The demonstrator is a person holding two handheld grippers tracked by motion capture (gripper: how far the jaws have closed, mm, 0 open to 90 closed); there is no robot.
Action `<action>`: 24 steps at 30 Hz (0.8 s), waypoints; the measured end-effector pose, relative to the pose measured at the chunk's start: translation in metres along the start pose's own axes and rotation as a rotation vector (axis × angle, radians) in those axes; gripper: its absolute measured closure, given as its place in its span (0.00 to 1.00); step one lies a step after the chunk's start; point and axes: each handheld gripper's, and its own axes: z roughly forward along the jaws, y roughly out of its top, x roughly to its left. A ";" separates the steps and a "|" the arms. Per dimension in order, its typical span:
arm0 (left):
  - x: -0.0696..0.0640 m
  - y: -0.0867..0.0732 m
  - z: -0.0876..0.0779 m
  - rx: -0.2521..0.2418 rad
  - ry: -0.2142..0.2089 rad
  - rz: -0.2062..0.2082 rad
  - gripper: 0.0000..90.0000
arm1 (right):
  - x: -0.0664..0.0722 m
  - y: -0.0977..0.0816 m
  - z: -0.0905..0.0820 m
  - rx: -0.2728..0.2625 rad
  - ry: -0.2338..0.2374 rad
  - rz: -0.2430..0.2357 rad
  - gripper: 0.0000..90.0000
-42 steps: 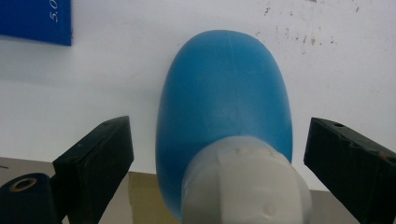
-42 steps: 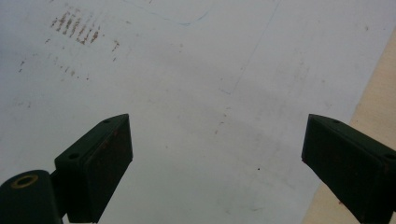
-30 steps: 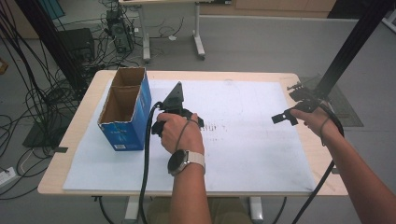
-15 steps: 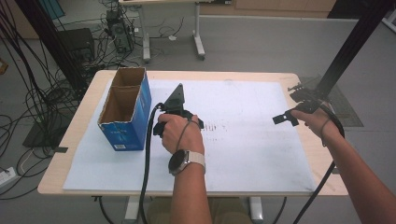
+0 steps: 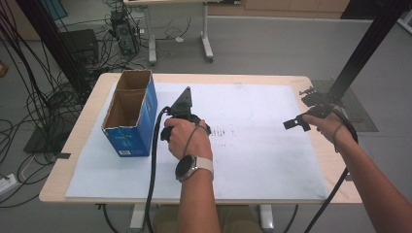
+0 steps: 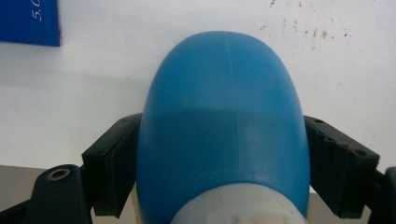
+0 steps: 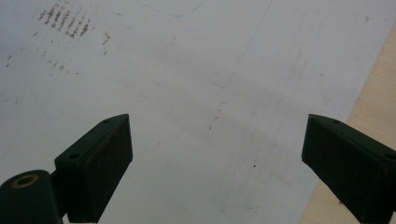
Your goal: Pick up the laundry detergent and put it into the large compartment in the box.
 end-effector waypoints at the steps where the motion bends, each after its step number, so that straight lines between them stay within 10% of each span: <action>1: 0.000 0.000 0.000 -0.002 0.000 0.000 0.22 | 0.000 0.000 0.000 0.000 0.000 0.000 0.10; 21: -0.001 0.000 0.000 0.009 0.017 -0.003 0.22 | 0.000 -0.001 0.002 0.004 0.002 0.000 0.10; 24: -0.002 0.000 -0.002 -0.007 0.020 0.006 0.38 | -0.001 -0.001 0.001 0.005 0.002 0.001 0.10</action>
